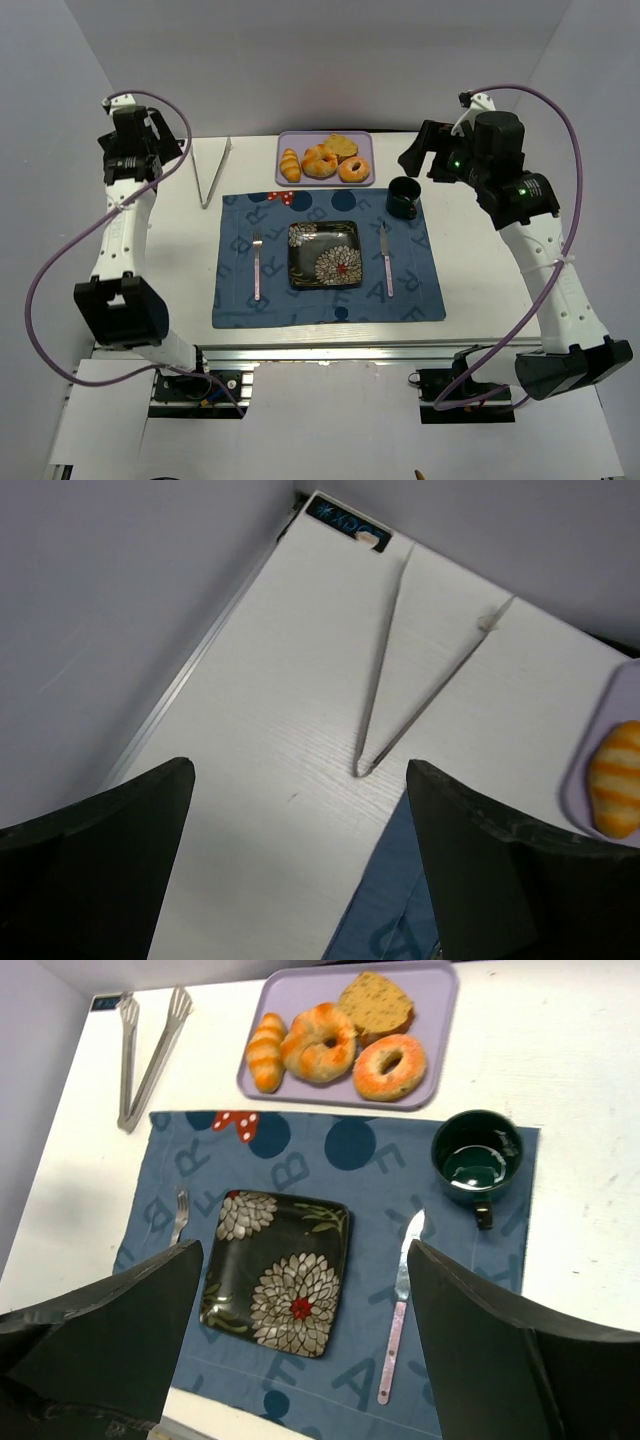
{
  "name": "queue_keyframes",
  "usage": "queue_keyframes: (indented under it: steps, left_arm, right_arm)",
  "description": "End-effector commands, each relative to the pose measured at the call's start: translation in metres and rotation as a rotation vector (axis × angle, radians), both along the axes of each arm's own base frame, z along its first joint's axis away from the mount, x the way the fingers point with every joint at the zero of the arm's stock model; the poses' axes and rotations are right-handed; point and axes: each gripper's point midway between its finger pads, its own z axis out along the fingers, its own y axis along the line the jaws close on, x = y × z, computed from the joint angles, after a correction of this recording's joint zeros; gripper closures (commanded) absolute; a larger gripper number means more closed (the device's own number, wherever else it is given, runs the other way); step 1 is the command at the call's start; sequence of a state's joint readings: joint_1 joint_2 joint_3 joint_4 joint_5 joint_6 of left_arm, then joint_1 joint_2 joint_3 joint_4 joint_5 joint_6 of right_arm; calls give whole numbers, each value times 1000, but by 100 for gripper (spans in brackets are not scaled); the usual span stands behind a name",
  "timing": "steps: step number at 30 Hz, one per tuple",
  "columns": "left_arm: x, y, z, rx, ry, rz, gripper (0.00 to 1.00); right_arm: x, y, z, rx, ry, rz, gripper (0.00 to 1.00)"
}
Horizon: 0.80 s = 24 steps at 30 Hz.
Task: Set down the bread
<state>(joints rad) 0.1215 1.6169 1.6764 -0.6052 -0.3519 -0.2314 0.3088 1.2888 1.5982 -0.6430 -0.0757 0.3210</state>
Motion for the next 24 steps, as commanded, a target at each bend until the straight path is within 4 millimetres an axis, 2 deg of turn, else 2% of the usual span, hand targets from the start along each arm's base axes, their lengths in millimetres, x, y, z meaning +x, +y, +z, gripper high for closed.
queue_keyframes:
  steps: [1,2,4,5,6,7,9,10,13,14,18,19,20,24]
  left_arm:
    - [2,-19,45,-39,-251,-87,2]
    - [5,-30,48,-57,-279,-147,2]
    - [19,-34,41,-69,-270,-174,2]
    - [27,-37,35,-78,-246,-201,2]
    - [35,-37,43,-76,-236,-209,2]
    - [55,-36,11,-90,-158,-216,2]
    - [72,-33,-6,-86,-107,-223,2]
    - [87,-31,-16,-88,-93,-228,2]
    - [109,-31,-32,-89,-71,-244,2]
    - [122,-30,-42,-89,-61,-252,2]
    - [149,-39,-70,-142,-62,-298,2]
    - [153,-43,-76,-149,-58,-311,2]
    - [158,-42,-89,-151,-43,-309,2]
    - [166,-41,-116,-135,9,-327,2]
  right_arm:
    - [-5,-16,36,6,-122,-71,11]
    - [-5,-24,36,0,-128,-114,11]
    - [-8,-27,40,-10,-153,-115,10]
    - [-9,-28,36,-14,-150,-117,11]
    - [-8,-28,37,-11,-163,-119,11]
    - [-8,-28,38,-10,-170,-112,11]
    - [-8,-25,37,-9,-168,-99,11]
    - [-5,-24,36,-13,-164,-97,11]
    - [1,-24,31,-30,-152,-103,10]
    - [2,-25,30,-39,-147,-104,11]
    - [9,-24,23,-62,-133,-104,11]
    - [12,-24,18,-69,-121,-104,11]
    - [14,-24,16,-71,-115,-108,11]
    - [23,-21,7,-80,-90,-104,11]
